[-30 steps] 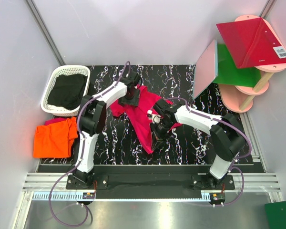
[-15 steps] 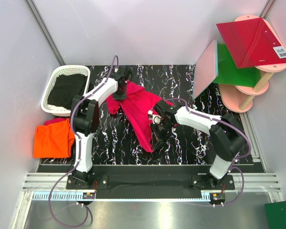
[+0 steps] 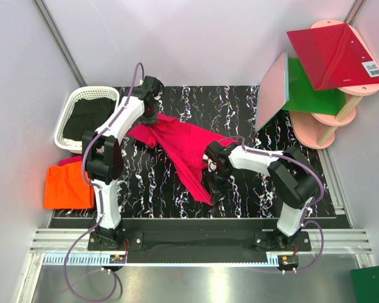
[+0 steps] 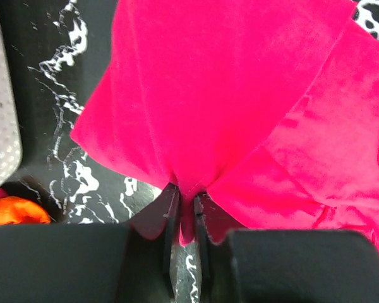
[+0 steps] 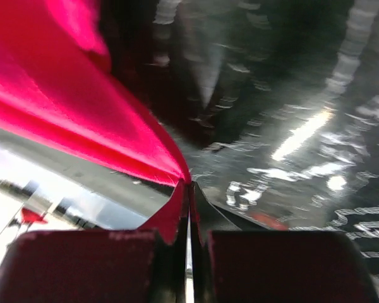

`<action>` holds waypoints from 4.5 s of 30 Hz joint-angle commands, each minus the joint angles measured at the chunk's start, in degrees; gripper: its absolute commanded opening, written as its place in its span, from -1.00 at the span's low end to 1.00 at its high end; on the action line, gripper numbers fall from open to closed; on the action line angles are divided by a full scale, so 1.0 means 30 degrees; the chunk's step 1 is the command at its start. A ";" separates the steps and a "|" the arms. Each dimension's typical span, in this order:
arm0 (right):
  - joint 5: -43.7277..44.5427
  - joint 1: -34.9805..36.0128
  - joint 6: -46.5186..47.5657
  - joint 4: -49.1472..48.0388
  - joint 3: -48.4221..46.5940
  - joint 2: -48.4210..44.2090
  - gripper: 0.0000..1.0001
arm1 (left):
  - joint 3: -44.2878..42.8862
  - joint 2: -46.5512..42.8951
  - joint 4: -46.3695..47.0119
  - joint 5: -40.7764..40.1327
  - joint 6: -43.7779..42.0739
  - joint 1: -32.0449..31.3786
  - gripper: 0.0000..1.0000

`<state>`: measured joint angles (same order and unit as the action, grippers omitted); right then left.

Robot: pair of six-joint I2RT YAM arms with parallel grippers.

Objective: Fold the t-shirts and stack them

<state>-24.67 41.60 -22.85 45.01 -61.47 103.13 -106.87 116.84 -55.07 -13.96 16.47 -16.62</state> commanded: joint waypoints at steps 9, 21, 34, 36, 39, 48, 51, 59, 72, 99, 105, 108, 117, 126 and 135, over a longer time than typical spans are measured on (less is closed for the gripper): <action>0.9323 -0.0010 -0.1143 0.5150 -0.1333 -0.0568 -1.00 | -0.0705 -0.0069 0.1159 -0.1383 -0.0890 0.1497 -0.49; 1.2674 -0.2001 -0.1552 0.6177 -0.0663 -0.1828 -1.00 | 0.0728 -0.1268 0.1247 0.1011 -0.1154 0.1644 -0.03; 0.9569 -0.2267 -0.1084 0.5650 -0.2857 -0.2678 -0.90 | 0.4571 -0.2797 0.2360 0.4094 -0.0685 -0.0199 0.82; 0.9279 -0.2266 -0.0909 0.5620 -0.3268 -0.2474 -0.90 | 0.4307 -0.2385 0.2331 0.4008 -0.0627 -0.0551 0.82; 0.9073 -0.2267 -0.0733 0.5562 -0.3211 -0.2064 -0.91 | 0.3779 -0.1740 0.2331 0.3920 -0.0392 -0.1312 0.82; 0.9042 -0.2267 -0.0791 0.5356 -0.2624 -0.2502 -0.91 | 0.3367 0.0078 0.1775 0.0819 0.0047 -0.1871 -0.33; 0.8984 -0.2296 -0.0732 0.5298 -0.2537 -0.2473 -0.92 | 0.2901 0.0165 0.0959 -0.1086 0.0018 -0.1871 -1.00; 0.9159 -0.2267 -0.0820 0.4976 -0.2157 -0.2765 -1.00 | 0.2636 -0.2351 0.0192 -0.3325 -0.0069 -0.1053 -1.00; 0.8779 -0.2267 -0.1025 0.4507 -0.1160 -0.3147 -1.00 | 0.1347 -0.0775 -0.0130 0.0461 -0.0128 -0.1927 0.98; 0.8280 -0.2267 -0.0674 0.3833 -0.0399 -0.2971 -1.00 | 0.0789 0.0987 -0.1185 -0.3081 0.0428 -0.1287 -1.00; 0.8280 -0.2267 -0.0732 0.3599 -0.0134 -0.2942 -1.00 | 0.0906 0.0050 -0.1565 -0.4338 0.0370 -0.0642 -1.00; 0.8280 -0.2296 -0.0762 0.3569 -0.0105 -0.3000 -1.00 | 0.0760 -0.0535 -0.2267 -0.5304 0.0340 -0.0144 -1.00; 1.0094 -0.2267 -0.2429 0.4563 0.0042 -0.3000 -1.00 | 0.1753 -0.3933 -0.4259 -0.7800 0.0719 0.2023 -1.00; 1.4108 -0.3174 -0.5126 0.7142 0.0159 -0.3702 -1.00 | 0.6557 -0.5195 -0.5873 -0.7856 0.2713 0.4163 -1.00; 1.5928 -0.4229 -0.6357 0.8550 0.0218 -0.4260 -1.00 | 0.9136 -0.6220 -0.5522 -0.7626 0.2802 0.5394 -0.92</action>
<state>18.13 30.17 -38.63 66.78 -60.77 91.98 -81.65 102.30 -72.07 -35.66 23.68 -1.43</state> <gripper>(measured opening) 0.010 0.012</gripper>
